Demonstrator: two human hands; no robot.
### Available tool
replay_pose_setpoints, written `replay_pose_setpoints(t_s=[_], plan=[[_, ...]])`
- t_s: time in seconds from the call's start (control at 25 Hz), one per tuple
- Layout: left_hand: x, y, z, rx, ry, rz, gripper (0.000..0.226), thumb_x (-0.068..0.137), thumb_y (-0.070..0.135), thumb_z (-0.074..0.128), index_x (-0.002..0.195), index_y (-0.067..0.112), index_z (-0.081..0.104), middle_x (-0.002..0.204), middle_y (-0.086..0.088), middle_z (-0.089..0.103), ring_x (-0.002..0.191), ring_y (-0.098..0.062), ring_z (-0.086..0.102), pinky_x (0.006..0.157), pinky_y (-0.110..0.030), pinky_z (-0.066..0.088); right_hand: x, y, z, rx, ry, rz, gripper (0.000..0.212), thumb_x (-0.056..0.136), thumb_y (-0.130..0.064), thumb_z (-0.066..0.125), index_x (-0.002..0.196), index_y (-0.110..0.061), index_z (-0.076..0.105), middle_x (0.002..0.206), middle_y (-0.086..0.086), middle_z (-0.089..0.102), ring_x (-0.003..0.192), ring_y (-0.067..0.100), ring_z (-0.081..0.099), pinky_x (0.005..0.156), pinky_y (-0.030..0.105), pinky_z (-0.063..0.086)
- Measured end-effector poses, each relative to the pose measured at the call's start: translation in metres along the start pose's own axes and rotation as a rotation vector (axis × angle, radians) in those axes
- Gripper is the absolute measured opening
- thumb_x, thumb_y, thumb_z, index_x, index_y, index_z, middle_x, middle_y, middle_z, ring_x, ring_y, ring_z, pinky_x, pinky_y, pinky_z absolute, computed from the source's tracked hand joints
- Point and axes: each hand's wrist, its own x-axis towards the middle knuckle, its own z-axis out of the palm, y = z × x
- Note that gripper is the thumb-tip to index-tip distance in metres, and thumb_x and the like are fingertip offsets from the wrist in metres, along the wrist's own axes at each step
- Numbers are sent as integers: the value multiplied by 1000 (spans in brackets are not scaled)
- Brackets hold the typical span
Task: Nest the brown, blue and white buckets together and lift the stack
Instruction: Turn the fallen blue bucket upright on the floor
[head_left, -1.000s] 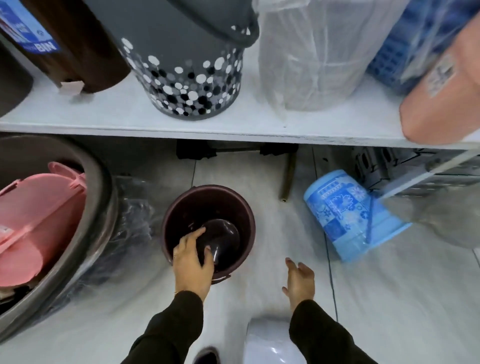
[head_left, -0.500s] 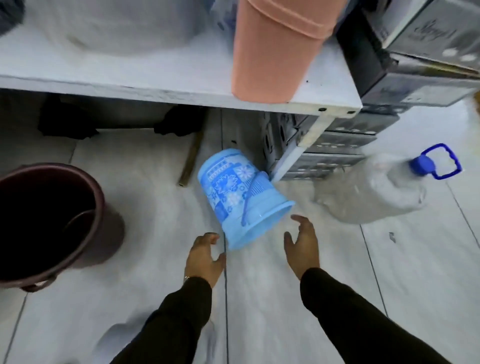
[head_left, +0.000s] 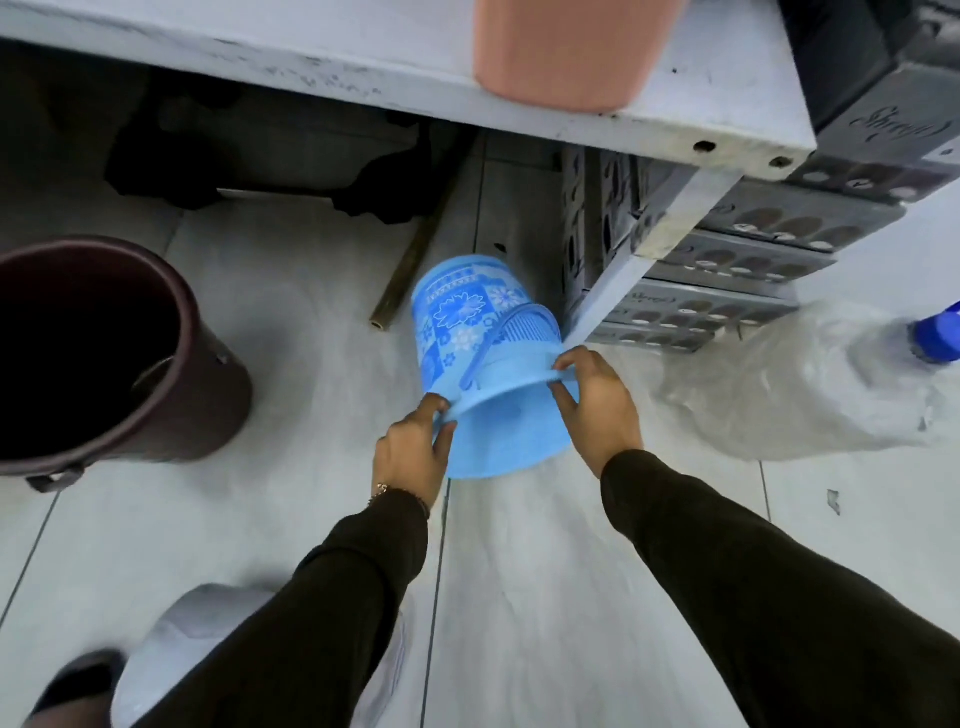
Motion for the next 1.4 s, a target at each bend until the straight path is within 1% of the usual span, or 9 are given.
replay_pose_setpoints(t_s=[0.12,0.2,0.36,0.56,0.76,0.88,1.0,1.24,1.4], plan=[[3,4,-44,-33,73,-63,26,95,39,50,116,24,53,95,-2,75,86,-30,71,74,-32,50,-1,-8,-18,135,33,118,45,92,-16,59,135,-17,47,135,7,55,121,26,53,102,33,43],[4,3,-66,-140,72,-194,26,94,38,53,115,22,56,97,-4,78,90,-28,72,82,-34,55,-7,-12,-27,188,-42,375,60,90,-11,63,145,-13,39,143,13,51,126,31,52,106,36,43],[-8,-10,-94,-453,17,-570,19,91,30,60,105,17,56,94,-15,75,83,-32,74,86,-44,60,-36,-49,-20,626,-153,773,54,87,-12,71,137,-11,49,125,15,64,101,36,68,82,47,61],[-9,-20,-95,-614,81,-616,18,90,27,65,102,19,54,79,-3,68,57,-10,67,47,-16,54,-56,-75,1,719,161,674,37,90,-4,65,120,-23,53,114,7,62,81,14,67,78,41,63],[-1,-14,-99,-851,-144,-699,29,95,17,58,122,19,48,112,-13,63,106,-35,66,85,-39,54,-70,-82,10,636,100,641,34,98,-5,51,127,-23,51,118,2,57,93,20,63,86,30,52],[-12,-26,-107,-671,-332,-605,49,96,22,56,142,16,40,129,-13,61,121,-33,59,100,-41,51,-79,-91,10,604,47,628,50,100,-11,50,146,-22,36,140,4,48,122,24,54,95,24,36],[-43,-44,-126,-517,-264,-552,40,91,29,63,128,15,57,127,-13,66,118,-33,61,105,-45,49,-106,-100,16,574,55,750,49,99,-15,53,146,-16,39,154,12,40,137,31,46,101,28,35],[-118,-86,-136,-241,-326,-517,39,74,35,80,106,15,68,110,-9,73,103,-27,69,92,-36,56,-250,-118,73,632,-231,1107,47,93,-18,63,137,-6,50,120,18,54,108,31,55,105,45,47],[-167,-113,-119,-4,-416,-356,56,69,42,83,113,14,64,117,-10,70,108,-26,67,96,-33,53,-361,-150,127,675,-505,1291,51,96,-24,59,139,1,49,101,11,51,100,26,50,89,41,53]])
